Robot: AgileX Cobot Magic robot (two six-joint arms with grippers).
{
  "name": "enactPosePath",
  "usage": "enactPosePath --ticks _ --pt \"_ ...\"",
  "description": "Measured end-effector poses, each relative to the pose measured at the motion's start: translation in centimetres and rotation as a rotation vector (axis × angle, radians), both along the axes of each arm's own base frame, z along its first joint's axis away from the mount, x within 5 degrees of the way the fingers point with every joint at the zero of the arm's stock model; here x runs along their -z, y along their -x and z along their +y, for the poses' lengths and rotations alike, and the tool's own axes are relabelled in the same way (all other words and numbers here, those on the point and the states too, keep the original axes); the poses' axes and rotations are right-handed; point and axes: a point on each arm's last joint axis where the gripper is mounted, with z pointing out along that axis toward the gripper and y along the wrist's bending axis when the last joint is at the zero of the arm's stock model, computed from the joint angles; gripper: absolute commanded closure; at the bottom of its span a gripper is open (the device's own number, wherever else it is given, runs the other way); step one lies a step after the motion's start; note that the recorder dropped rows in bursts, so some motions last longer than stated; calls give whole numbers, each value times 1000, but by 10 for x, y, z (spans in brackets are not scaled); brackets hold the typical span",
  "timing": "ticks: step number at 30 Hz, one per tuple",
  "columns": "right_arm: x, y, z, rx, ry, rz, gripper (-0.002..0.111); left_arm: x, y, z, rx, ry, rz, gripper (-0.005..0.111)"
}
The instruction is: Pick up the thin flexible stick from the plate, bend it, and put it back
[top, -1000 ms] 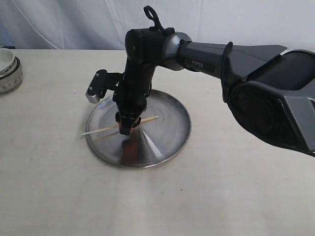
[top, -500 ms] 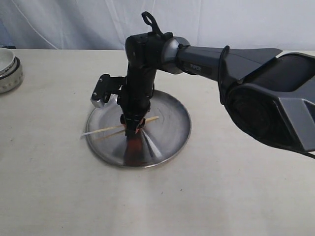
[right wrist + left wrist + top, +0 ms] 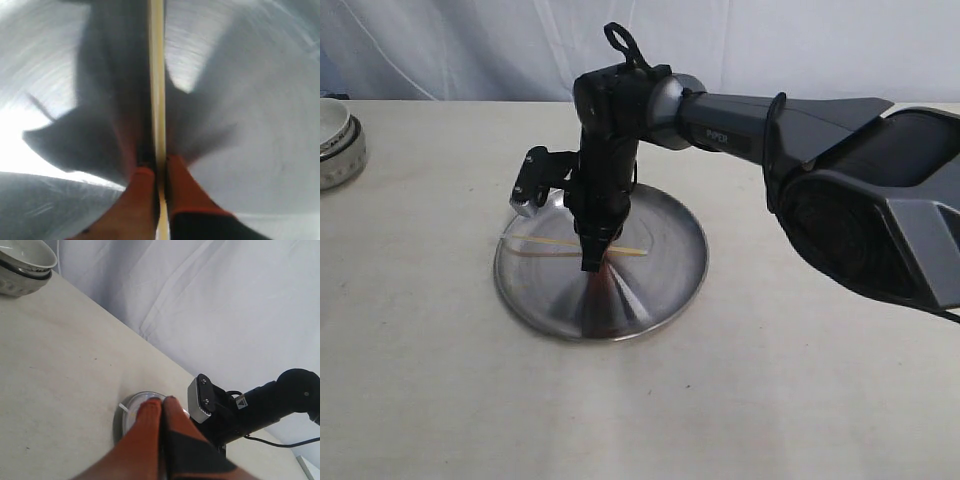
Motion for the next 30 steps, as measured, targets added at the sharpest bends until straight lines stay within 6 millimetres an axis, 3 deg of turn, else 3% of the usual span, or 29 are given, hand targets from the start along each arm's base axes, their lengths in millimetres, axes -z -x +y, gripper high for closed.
enactPosePath --ticks 7,12,20,24,27,29,30 --pt "-3 -3 0 -4 0 -33 109 0 0 0 2 21 -1 106" --pt "-28 4 0 5 -36 -5 109 -2 0 -2 7 143 -13 106" --pt "-79 18 -1 21 -133 45 109 -9 0 1 -26 191 -72 106" --pt "-95 21 -5 50 -208 118 109 -20 -2 1 -26 218 -74 106" --pt "-120 18 -16 83 -279 111 109 -45 -11 1 -22 225 -43 106" --pt "-139 18 -23 108 -319 97 109 -62 -21 1 -21 212 -18 99" --pt "-146 19 -26 117 -336 93 109 -70 -25 1 -18 208 -14 90"
